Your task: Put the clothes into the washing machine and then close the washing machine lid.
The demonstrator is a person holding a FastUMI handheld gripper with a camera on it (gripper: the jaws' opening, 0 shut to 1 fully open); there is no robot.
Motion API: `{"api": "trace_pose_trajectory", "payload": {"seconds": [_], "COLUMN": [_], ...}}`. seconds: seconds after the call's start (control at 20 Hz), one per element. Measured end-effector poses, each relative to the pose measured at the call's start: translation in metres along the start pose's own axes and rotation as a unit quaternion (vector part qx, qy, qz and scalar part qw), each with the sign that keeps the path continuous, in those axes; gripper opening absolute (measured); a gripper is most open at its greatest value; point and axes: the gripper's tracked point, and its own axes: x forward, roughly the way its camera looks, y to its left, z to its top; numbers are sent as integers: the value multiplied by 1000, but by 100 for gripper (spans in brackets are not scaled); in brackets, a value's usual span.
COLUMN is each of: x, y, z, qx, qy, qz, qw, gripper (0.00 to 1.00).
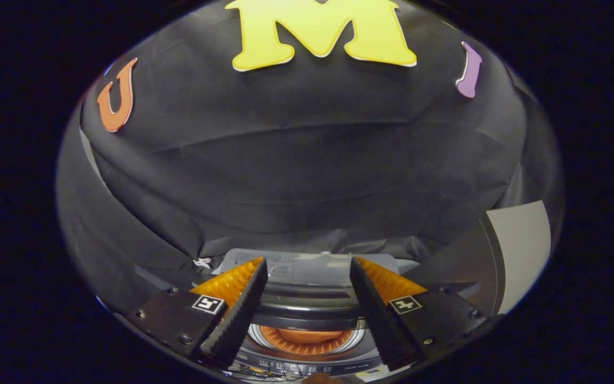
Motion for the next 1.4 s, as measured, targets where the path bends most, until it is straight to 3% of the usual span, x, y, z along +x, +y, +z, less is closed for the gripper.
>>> {"api": "trace_pose_trajectory", "payload": {"seconds": [0.65,1.15,1.4], "x": [-34,-70,-129], "y": [4,-5,-1], "z": [-92,-108,-93], "qx": [-24,-26,-11], "qy": [32,15,-42], "qz": [-16,-21,11], "qw": [999,999,999], "gripper": [97,97,97]}}
